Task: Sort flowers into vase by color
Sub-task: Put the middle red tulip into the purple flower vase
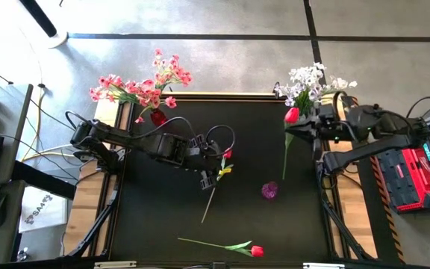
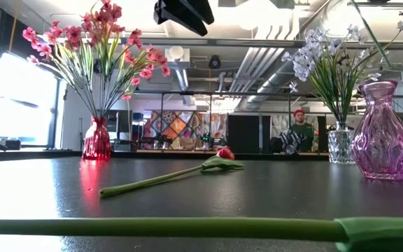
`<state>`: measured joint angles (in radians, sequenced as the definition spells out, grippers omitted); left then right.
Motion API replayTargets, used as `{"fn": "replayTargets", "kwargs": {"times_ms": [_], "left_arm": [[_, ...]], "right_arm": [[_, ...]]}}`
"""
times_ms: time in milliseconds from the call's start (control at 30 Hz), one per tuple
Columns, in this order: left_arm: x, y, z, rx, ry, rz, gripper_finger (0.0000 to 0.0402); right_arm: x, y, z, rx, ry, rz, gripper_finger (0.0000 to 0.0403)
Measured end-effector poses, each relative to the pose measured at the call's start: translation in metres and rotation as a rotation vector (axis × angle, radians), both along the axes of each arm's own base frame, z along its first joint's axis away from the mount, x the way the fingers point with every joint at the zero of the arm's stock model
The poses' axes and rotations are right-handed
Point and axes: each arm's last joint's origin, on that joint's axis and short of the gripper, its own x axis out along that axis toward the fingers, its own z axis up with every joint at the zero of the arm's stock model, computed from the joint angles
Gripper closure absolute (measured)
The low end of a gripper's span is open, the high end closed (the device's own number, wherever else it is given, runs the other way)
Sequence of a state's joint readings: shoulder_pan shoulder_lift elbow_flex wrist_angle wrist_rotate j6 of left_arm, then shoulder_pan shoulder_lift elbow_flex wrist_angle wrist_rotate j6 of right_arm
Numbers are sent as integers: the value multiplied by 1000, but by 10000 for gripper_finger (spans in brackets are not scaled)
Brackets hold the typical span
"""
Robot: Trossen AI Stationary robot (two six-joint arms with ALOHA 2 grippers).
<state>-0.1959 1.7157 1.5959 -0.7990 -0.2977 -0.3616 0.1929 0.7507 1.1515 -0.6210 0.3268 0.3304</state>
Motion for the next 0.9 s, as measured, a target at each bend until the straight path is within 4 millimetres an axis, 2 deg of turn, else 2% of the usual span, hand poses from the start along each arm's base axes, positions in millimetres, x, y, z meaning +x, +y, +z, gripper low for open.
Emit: {"fn": "replayTargets", "kwargs": {"times_ms": [167,333,700,900], "left_arm": [[0,0,0,2,-2,5,252],[0,0,0,-19,-9,35,252],[0,1,0,-25,-21,80,252],[0,2,1,-8,-27,95,252]], "right_arm": [[7,2,3,-4,-29,38,403],[21,7,-4,5,25,84,403],[48,20,-16,-37,106,74,403],[52,27,-17,-63,104,37,403]]}}
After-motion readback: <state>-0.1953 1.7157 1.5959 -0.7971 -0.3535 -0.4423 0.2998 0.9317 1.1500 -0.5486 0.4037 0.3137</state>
